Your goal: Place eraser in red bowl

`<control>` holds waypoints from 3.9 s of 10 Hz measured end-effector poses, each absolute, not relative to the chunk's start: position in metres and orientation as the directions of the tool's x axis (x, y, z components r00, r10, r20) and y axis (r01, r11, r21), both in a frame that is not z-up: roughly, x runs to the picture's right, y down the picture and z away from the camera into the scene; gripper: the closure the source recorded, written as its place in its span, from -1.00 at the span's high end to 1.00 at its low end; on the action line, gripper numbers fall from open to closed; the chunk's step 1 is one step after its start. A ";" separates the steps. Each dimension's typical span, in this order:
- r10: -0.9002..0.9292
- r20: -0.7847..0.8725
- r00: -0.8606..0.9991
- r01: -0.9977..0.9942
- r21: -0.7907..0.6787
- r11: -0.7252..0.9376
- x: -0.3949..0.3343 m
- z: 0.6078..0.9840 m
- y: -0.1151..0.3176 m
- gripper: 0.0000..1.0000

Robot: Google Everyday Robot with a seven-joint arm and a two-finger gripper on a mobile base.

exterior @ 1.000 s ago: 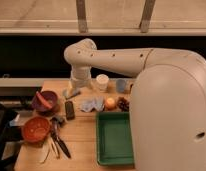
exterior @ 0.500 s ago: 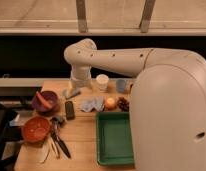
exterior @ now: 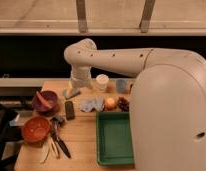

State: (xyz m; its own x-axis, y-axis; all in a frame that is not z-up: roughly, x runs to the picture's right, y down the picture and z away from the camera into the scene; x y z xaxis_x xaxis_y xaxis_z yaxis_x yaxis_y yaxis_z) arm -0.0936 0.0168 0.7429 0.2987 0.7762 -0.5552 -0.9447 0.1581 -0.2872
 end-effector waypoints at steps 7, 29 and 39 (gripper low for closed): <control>0.776 -0.555 0.299 -0.945 -0.287 0.158 -0.094 0.743 0.017 0.60; 0.607 -0.687 0.400 -0.914 -0.348 0.208 -0.189 0.844 0.081 0.60; 0.536 -0.760 0.369 -0.929 -0.322 0.183 -0.183 0.888 0.121 0.58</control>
State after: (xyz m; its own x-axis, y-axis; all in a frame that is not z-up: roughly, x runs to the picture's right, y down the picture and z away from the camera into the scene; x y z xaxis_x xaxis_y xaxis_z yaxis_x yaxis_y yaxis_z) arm -0.1829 0.1210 0.8876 0.3692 0.5356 -0.7595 -0.9287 0.1834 -0.3222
